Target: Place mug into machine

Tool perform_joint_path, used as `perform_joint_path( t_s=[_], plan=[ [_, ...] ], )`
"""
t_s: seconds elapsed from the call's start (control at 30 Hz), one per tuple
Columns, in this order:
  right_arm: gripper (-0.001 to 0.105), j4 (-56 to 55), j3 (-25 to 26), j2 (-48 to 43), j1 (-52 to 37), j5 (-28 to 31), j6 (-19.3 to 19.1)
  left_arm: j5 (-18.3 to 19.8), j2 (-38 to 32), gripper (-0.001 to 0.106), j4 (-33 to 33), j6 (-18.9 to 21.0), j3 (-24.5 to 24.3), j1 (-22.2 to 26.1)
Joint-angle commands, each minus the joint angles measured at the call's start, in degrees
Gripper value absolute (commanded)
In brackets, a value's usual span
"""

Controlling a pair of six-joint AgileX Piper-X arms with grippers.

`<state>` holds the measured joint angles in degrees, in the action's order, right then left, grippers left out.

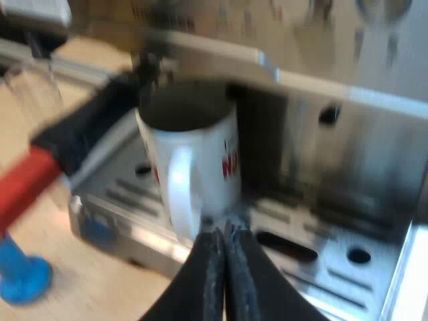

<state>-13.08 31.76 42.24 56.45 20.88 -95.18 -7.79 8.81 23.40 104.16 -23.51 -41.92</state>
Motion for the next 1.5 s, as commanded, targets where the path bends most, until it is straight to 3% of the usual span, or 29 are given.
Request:
perform_joint_path(
  t_s=[0.03,0.17,0.53,0.7,0.9,1.23,1.27,1.37,1.5],
  plan=[
    [0.0,0.3,3.1,0.3,2.4,0.8,-0.1,-1.1,-2.1,0.082,2.8,-0.3,-1.2,-0.2],
    [0.0,0.8,4.7,2.6,6.7,6.2,-0.1,-1.0,-4.0,0.082,3.4,-0.3,-1.4,-0.2],
    [0.0,19.0,5.3,14.9,7.8,7.3,0.0,1.5,-4.0,0.082,3.4,-0.3,-1.4,-0.2],
    [0.0,19.3,9.7,20.9,7.8,7.4,-0.2,4.0,-4.0,0.082,3.4,-0.3,-1.4,-0.2],
    [0.0,19.8,16.0,28.6,7.8,7.6,-1.5,4.2,-4.0,0.082,3.4,-0.3,-1.4,-0.2],
    [0.0,23.5,18.8,33.8,7.8,10.3,-1.5,7.2,-4.0,0.082,3.4,-0.3,-1.4,-0.2],
    [0.0,24.0,21.2,37.2,7.8,13.5,-1.5,7.8,-4.0,0.082,3.4,-0.3,-1.4,-0.2],
    [0.0,24.8,22.7,39.2,7.8,14.6,-1.5,7.8,-4.0,0.082,3.6,-0.3,-1.4,-0.2],
    [0.0,26.8,23.8,41.1,7.8,17.2,-3.8,8.1,-4.0,0.082,5.1,-0.3,-1.4,-0.2]
  ],
)
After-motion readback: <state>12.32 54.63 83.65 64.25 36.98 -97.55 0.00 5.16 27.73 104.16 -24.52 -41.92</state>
